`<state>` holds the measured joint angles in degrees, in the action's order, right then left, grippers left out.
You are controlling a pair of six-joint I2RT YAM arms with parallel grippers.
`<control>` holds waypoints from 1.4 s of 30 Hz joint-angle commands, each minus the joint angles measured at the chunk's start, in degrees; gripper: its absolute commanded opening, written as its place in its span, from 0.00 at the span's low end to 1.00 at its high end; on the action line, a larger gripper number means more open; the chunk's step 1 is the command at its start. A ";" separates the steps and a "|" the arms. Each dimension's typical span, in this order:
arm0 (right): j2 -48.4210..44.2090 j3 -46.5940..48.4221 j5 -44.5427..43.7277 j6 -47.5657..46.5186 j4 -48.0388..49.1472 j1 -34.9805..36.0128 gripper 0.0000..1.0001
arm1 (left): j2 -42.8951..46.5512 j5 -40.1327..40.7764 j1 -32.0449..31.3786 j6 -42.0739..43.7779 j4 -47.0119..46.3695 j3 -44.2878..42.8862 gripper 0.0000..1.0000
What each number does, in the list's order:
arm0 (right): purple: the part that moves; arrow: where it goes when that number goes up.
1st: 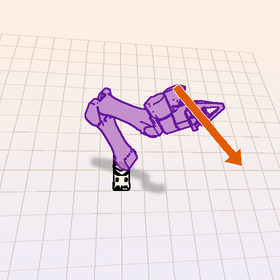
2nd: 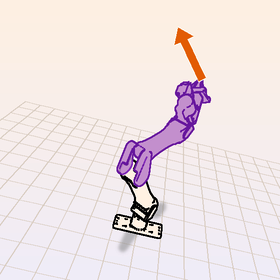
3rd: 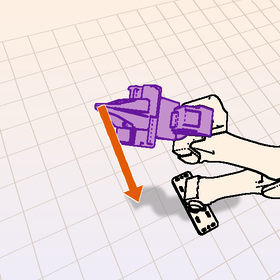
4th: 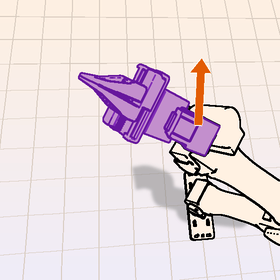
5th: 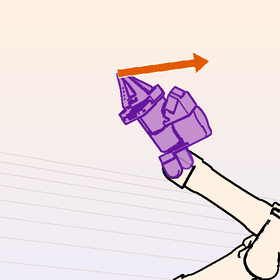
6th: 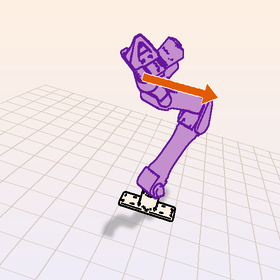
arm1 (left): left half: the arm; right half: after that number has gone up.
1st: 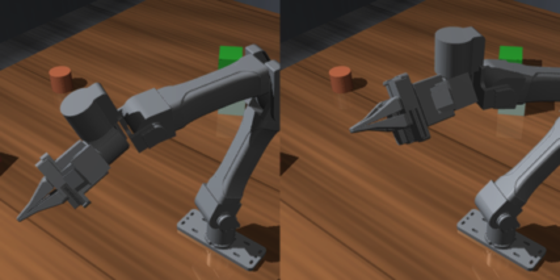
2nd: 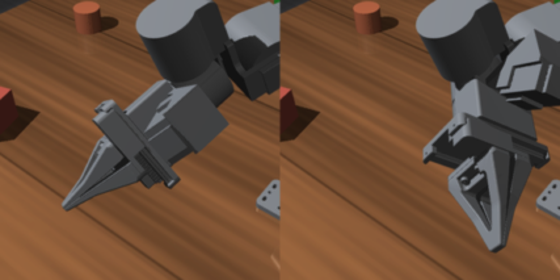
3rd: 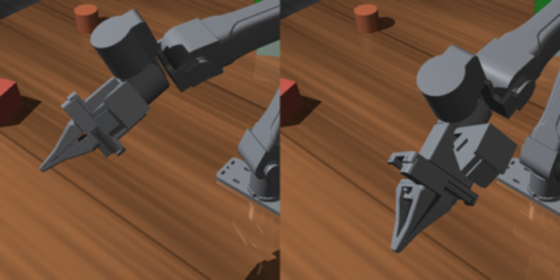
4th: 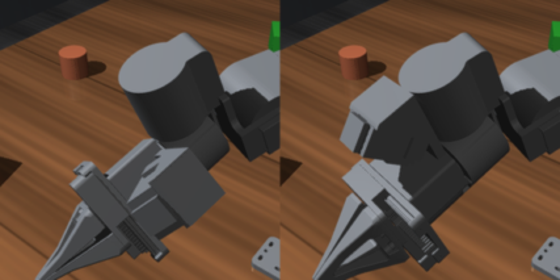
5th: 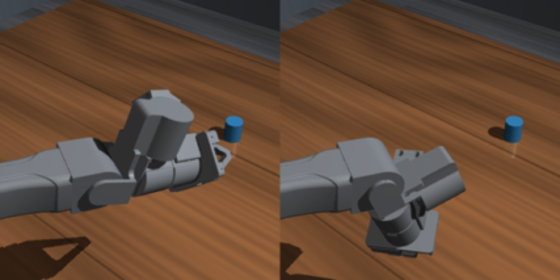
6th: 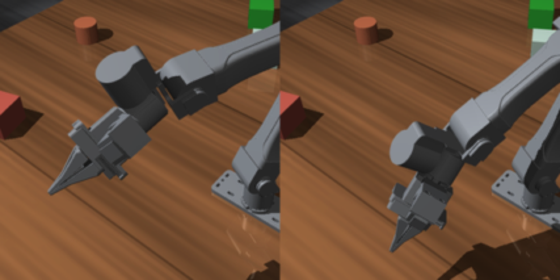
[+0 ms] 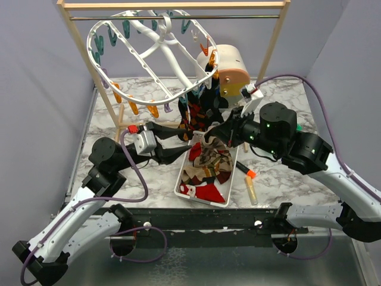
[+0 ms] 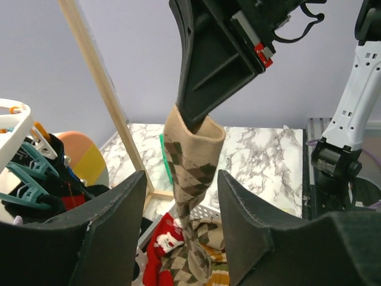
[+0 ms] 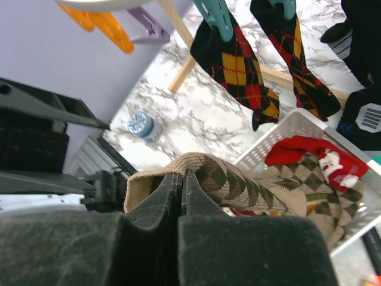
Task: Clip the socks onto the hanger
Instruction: Pick up the sock from the bin.
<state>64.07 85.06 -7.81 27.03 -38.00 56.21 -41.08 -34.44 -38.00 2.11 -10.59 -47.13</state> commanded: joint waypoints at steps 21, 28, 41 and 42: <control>2.09 -0.75 -2.67 12.60 8.12 0.21 0.00 | -3.94 1.83 -0.16 -3.81 -5.83 -1.64 0.53; 2.12 -0.96 -2.47 12.62 8.08 0.22 0.00 | -4.65 0.54 -0.21 -3.25 -6.47 -1.82 0.47; 2.18 -1.15 -2.53 12.44 7.76 0.22 0.00 | -5.98 -1.30 -0.71 -2.94 -7.08 -1.96 0.40; 2.12 -1.12 -2.55 12.39 7.69 0.22 0.00 | -5.95 -1.33 -0.73 -2.91 -7.08 -1.85 0.40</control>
<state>66.02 84.40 -9.74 39.03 -31.27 56.21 -47.24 -34.13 -38.39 -1.23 -16.49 -47.51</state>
